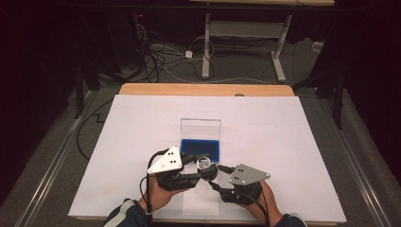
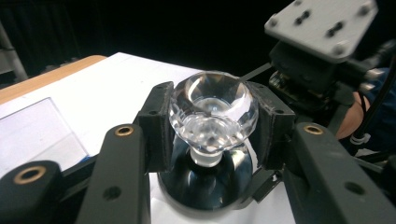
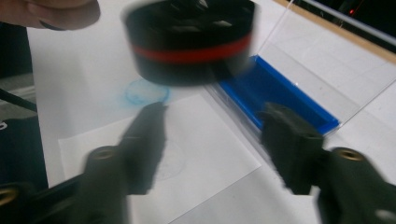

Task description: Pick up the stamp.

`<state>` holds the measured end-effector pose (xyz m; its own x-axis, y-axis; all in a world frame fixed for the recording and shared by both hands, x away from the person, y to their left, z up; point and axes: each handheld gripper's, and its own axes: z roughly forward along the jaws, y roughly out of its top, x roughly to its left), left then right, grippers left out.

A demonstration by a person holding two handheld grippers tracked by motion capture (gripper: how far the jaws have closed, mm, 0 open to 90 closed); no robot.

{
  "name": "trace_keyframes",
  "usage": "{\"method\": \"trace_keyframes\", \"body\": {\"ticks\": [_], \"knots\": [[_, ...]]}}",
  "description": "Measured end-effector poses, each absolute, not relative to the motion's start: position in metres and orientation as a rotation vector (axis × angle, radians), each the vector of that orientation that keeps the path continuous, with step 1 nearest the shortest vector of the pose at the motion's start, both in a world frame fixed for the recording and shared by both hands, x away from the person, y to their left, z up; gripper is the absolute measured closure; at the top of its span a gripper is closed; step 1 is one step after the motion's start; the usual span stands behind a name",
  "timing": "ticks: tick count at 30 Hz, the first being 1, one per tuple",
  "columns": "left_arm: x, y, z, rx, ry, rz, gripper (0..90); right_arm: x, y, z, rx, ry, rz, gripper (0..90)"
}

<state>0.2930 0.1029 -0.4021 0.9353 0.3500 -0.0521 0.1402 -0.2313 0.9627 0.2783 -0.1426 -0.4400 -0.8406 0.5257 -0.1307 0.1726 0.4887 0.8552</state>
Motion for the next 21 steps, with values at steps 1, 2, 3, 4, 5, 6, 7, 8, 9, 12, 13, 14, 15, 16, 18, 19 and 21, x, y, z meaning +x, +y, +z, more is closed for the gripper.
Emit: {"method": "trace_keyframes", "body": {"ticks": [1,2,3,4,5,6,7,8,9,12,13,14,15,16,18,19,21], "knots": [[0.293,0.103,-0.402,1.803,0.370,0.207,54.1,0.279,-0.142,-0.440,0.579,2.363,1.289,32.8],[0.294,0.104,-0.402,1.803,0.375,0.208,54.1,0.278,-0.142,-0.440,0.595,2.348,1.326,31.7],[0.294,0.103,-0.402,1.806,0.376,0.201,54.1,0.278,-0.142,-0.441,0.597,2.345,1.356,29.3],[0.295,0.103,-0.403,1.807,0.376,0.198,54.1,0.278,-0.142,-0.441,0.597,2.345,1.356,29.3],[0.295,0.101,-0.404,1.807,0.375,0.186,54.1,0.277,-0.139,-0.442,0.591,2.349,1.358,26.7],[0.295,0.100,-0.405,1.815,0.372,0.181,54.1,0.278,-0.138,-0.442,0.595,2.351,1.378,26.8],[0.294,0.098,-0.406,1.822,0.370,0.183,54.1,0.278,-0.137,-0.443,0.603,2.346,1.392,26.9],[0.294,0.097,-0.407,1.822,0.372,0.179,54.1,0.278,-0.137,-0.443,0.603,2.346,1.392,26.9],[0.293,0.096,-0.407,1.825,0.370,0.180,54.1,0.278,-0.136,-0.444,0.620,2.338,1.392,26.9],[0.292,0.093,-0.408,1.826,0.363,0.170,54.1,0.278,-0.132,-0.446,0.620,2.358,1.406,26.8],[0.292,0.092,-0.408,1.829,0.361,0.166,54.1,0.278,-0.130,-0.447,0.613,2.363,1.409,27.2],[0.291,0.091,-0.409,1.826,0.360,0.156,54.1,0.279,-0.129,-0.449,0.620,2.367,1.408,27.8],[0.291,0.091,-0.410,1.828,0.360,0.153,54.1,0.279,-0.129,-0.449,0.620,2.367,1.408,27.8],[0.290,0.089,-0.410,1.833,0.358,0.152,54.1,0.281,-0.129,-0.450,0.648,2.368,1.439,30.5],[0.290,0.088,-0.411,1.832,0.357,0.148,54.1,0.281,-0.131,-0.450,0.644,2.364,1.450,33.4],[0.290,0.088,-0.411,1.831,0.359,0.149,54.1,0.281,-0.131,-0.449,0.646,2.363,1.466,34.7],[0.290,0.087,-0.412,1.826,0.361,0.143,54.1,0.281,-0.131,-0.449,0.641,2.362,1.461,35.0]]}}
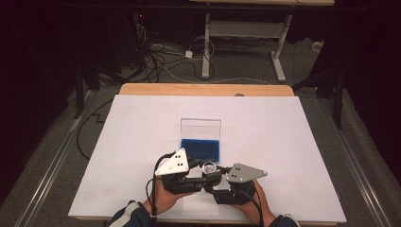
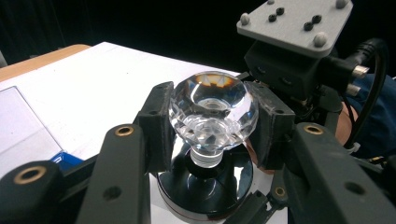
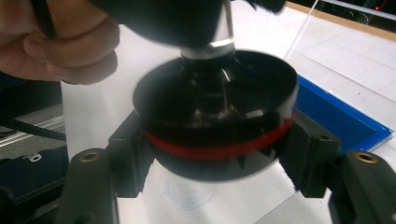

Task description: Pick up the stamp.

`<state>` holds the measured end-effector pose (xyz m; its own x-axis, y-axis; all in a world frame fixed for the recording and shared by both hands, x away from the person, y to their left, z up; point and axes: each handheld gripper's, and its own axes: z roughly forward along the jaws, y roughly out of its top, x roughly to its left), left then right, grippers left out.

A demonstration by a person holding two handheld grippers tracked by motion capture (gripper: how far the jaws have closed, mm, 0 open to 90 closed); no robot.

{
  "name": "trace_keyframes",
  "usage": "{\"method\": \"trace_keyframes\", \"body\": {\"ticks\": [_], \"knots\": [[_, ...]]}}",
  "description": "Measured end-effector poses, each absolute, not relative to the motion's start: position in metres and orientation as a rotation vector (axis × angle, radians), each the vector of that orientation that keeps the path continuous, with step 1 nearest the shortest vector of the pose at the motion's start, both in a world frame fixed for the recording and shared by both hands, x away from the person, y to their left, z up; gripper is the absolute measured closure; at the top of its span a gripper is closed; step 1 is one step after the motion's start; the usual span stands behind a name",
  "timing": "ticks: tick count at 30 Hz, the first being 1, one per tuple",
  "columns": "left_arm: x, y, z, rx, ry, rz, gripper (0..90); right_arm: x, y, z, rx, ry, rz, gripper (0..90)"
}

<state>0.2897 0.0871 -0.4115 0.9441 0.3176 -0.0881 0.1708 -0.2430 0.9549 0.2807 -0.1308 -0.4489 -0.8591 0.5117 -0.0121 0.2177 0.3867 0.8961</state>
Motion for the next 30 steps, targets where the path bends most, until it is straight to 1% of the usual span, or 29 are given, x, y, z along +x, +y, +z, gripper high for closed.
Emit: {"method": "trace_keyframes", "body": {"ticks": [1,4,9,13,30], "knots": [[0.2896,0.0869,-0.4120,1.821,0.363,0.138,54.1,0.2803,-0.1302,-0.4488,0.630,2.361,1.456,37.8],[0.2896,0.0868,-0.4122,1.822,0.363,0.133,54.1,0.2793,-0.1302,-0.4487,0.610,2.368,1.454,37.7],[0.2900,0.0864,-0.4129,1.828,0.367,0.128,54.0,0.2786,-0.1328,-0.4446,0.606,2.326,1.462,35.0],[0.2894,0.0849,-0.4135,1.833,0.360,0.127,54.0,0.2770,-0.1297,-0.4460,0.569,2.352,1.451,37.6],[0.2880,0.0862,-0.4131,1.823,0.358,0.132,54.1,0.2739,-0.1302,-0.4436,0.578,2.370,1.437,38.9]]}}
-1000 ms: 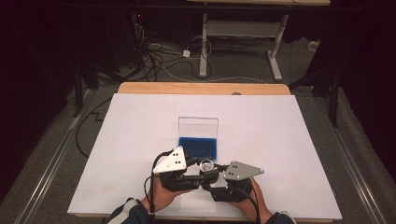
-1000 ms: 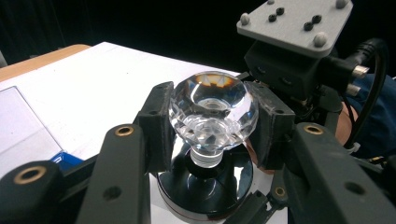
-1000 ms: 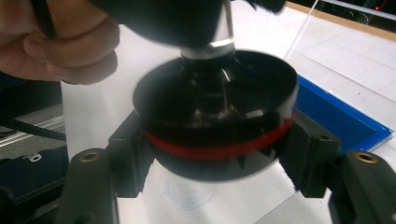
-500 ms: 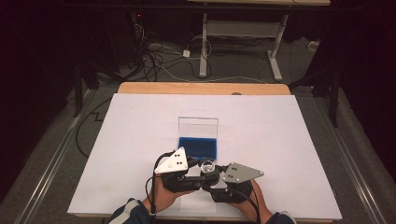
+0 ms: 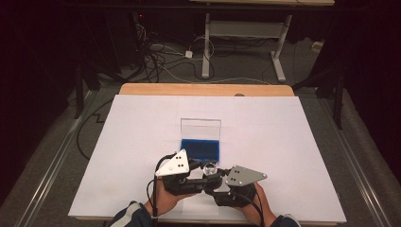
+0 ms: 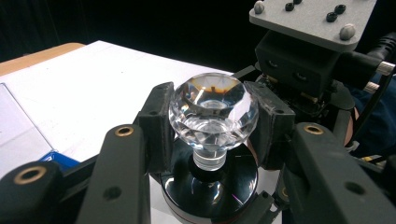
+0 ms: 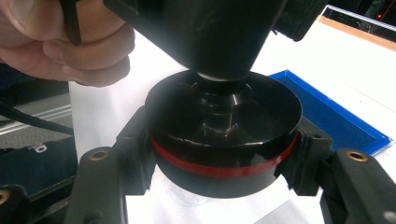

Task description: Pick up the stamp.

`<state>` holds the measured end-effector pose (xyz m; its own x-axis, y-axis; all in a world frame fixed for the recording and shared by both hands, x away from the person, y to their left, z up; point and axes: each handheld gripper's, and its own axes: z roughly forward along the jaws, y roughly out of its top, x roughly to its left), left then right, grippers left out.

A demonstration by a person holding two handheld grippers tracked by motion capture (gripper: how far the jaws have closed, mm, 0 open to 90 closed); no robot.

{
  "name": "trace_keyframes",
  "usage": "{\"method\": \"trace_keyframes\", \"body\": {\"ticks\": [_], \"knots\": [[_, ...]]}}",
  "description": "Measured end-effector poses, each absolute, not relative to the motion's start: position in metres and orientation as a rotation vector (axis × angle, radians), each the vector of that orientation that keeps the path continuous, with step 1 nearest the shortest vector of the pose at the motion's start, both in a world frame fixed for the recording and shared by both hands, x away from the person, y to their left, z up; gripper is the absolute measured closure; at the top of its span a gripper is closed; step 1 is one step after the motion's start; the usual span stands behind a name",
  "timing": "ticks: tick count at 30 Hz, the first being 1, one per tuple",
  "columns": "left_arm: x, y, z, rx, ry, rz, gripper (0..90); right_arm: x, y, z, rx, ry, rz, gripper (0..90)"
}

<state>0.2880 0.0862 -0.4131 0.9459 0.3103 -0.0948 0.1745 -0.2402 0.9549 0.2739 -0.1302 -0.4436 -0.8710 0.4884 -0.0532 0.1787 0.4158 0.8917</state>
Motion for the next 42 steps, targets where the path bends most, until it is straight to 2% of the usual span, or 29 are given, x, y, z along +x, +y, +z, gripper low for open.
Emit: {"method": "trace_keyframes", "body": {"ticks": [20,33,37,42], "knots": [[0.2814,0.0818,-0.4139,1.837,0.437,0.257,54.4,0.2727,-0.1279,-0.4469,0.669,2.351,1.404,38.9],[0.2847,0.0855,-0.4154,1.818,0.436,0.225,54.6,0.2739,-0.1300,-0.4460,0.659,2.369,1.422,38.9],[0.2799,0.0801,-0.4148,1.858,0.405,0.283,54.6,0.2740,-0.1283,-0.4475,0.660,2.390,1.395,38.9],[0.2809,0.0814,-0.4151,1.853,0.401,0.273,54.6,0.2754,-0.1298,-0.4480,0.658,2.411,1.427,38.9]]}}
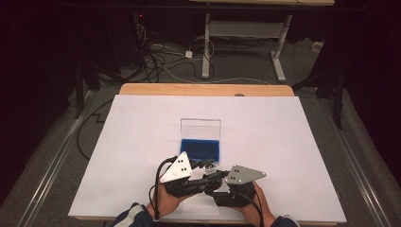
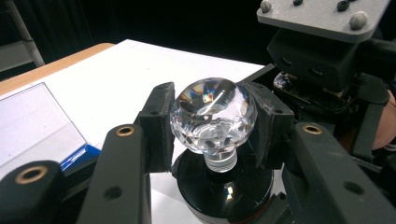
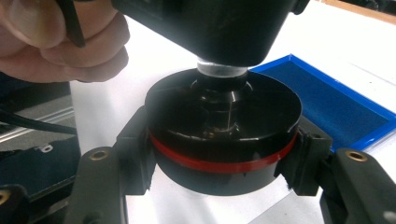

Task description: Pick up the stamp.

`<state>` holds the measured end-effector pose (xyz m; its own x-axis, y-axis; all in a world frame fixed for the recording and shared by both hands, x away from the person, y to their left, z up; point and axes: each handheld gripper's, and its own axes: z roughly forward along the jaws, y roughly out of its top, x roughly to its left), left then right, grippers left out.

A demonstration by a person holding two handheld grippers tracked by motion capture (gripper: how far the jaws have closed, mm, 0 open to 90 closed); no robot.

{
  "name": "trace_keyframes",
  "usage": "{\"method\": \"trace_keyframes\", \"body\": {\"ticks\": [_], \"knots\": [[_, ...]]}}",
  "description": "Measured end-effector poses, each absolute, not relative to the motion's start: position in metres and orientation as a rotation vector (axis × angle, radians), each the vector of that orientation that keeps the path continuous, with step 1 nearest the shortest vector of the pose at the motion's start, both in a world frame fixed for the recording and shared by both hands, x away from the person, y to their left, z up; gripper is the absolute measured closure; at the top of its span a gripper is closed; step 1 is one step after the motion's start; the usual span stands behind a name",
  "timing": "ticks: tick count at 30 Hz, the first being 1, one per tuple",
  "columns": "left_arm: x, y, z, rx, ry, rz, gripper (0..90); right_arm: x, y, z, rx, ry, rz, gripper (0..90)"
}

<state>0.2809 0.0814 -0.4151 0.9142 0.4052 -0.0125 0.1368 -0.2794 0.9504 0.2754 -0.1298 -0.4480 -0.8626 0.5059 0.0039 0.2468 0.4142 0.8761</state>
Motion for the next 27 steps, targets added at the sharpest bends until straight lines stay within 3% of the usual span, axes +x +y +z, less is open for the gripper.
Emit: {"method": "trace_keyframes", "body": {"ticks": [16,24,27], "knots": [[0.2831,0.0858,-0.4159,1.818,0.446,0.244,54.8,0.2737,-0.1302,-0.4458,0.672,2.391,1.416,39.0],[0.2748,0.0802,-0.4123,1.849,0.393,0.350,54.9,0.2739,-0.1301,-0.4459,0.671,2.410,1.444,39.0],[0.2801,0.0852,-0.4136,1.825,0.416,0.297,55.0,0.2743,-0.1316,-0.4452,0.671,2.410,1.456,39.0]]}}
